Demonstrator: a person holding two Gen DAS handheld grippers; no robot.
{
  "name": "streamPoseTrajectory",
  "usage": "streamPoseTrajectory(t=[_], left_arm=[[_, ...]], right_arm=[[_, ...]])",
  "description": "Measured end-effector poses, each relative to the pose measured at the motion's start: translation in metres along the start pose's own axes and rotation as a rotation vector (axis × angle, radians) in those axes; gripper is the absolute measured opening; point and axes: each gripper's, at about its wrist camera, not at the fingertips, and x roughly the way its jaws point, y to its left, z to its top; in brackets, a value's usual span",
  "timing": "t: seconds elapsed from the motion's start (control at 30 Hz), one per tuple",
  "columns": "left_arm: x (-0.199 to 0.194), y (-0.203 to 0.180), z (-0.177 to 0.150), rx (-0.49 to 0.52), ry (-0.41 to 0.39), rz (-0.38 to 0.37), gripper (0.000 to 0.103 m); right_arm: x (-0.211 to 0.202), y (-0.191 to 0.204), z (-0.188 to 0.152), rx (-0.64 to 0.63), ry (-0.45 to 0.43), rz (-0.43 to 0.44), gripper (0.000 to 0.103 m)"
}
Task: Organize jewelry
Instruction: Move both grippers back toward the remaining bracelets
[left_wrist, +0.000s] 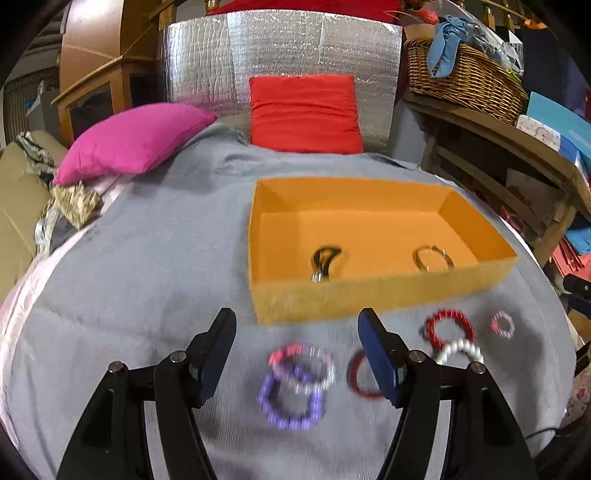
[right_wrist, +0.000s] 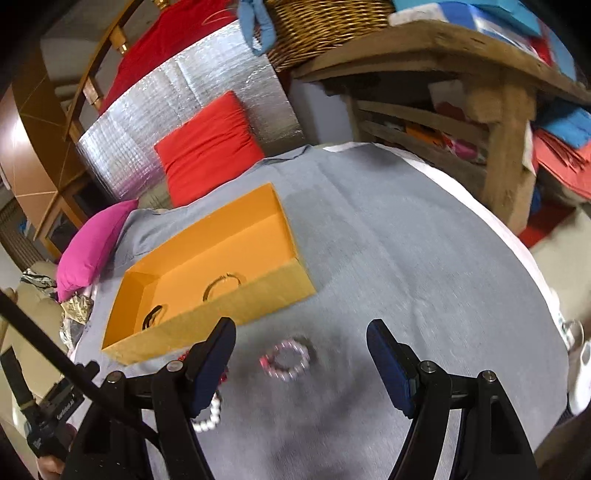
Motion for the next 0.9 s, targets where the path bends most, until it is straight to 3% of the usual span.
streamPoseTrajectory(t=[0.17, 0.3, 0.53, 0.9], left_arm=[[-0.014, 0.042, -0.014, -0.079, 0.017, 0.07, 0.069], [-0.014, 0.07, -0.021, -0.153, 0.025, 0.122, 0.069], [0.005, 0.064, -0.032, -0.111, 0.104, 0.077, 0.069], [0.031, 0.053, -0.031, -0.12, 0.172, 0.041, 0.069]], right_arm=[[0.001, -0.011, -0.01, 0.046, 0.032, 0.024, 0.077], [0.013, 0.004, -0.013, 0.022, 0.066, 0.068, 0.077], [0.028, 0.02, -0.019, 0.013, 0.099, 0.104, 0.077], [0.042, 0.008, -0.017, 0.043, 0.147, 0.072, 0.077]])
